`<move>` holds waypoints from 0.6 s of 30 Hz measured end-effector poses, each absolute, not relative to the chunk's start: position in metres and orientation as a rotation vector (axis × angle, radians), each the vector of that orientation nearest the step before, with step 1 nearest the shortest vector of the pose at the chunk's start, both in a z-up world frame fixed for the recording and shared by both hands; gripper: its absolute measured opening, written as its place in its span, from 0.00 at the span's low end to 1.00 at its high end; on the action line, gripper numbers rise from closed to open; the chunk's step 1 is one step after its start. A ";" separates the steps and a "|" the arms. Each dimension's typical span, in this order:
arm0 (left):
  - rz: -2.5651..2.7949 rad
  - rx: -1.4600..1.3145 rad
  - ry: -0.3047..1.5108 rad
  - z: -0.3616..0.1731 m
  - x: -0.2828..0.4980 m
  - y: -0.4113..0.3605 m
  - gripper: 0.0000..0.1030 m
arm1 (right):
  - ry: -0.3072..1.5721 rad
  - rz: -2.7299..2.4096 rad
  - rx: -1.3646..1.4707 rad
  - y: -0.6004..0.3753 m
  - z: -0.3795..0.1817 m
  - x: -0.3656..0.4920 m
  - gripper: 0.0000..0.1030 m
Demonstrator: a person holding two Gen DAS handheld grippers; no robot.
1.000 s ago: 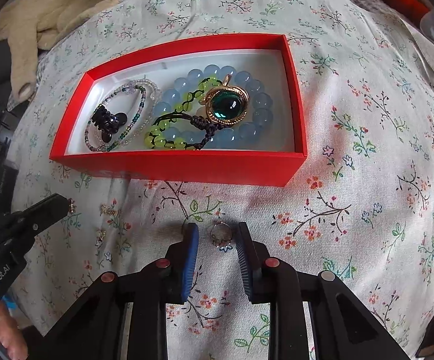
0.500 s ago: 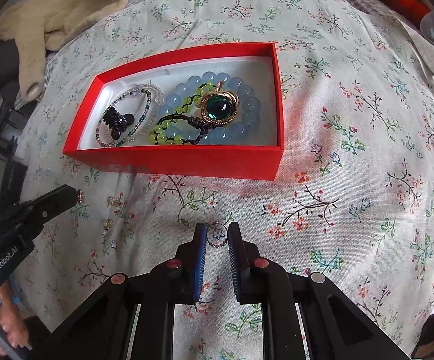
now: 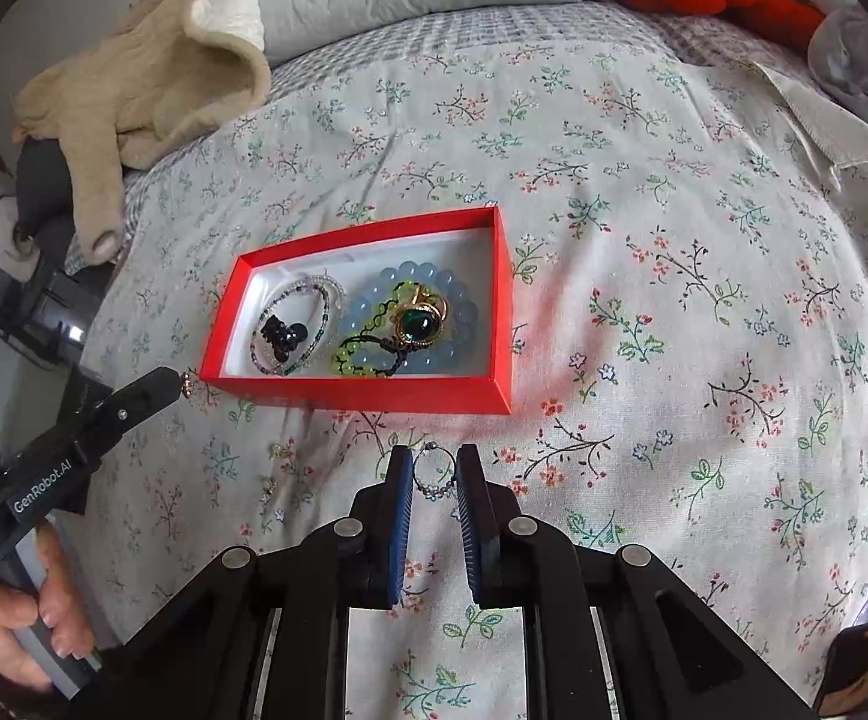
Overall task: Organize jewelry
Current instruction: 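Drop the gold earring into the box with left gripper while right grasps the silver ring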
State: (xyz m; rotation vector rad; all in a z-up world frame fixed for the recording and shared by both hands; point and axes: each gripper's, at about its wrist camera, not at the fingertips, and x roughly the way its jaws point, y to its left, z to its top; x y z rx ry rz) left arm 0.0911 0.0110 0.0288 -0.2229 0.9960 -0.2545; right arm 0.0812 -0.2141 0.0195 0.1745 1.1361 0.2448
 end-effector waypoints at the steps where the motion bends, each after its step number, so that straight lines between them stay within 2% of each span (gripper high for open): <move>1: -0.252 -0.223 0.993 0.028 0.093 0.010 0.02 | 1.134 0.243 0.176 -0.212 0.020 0.085 0.15; 18: -0.218 -0.217 0.981 0.009 0.137 -0.014 0.02 | 1.093 0.231 0.202 -0.223 0.023 0.100 0.15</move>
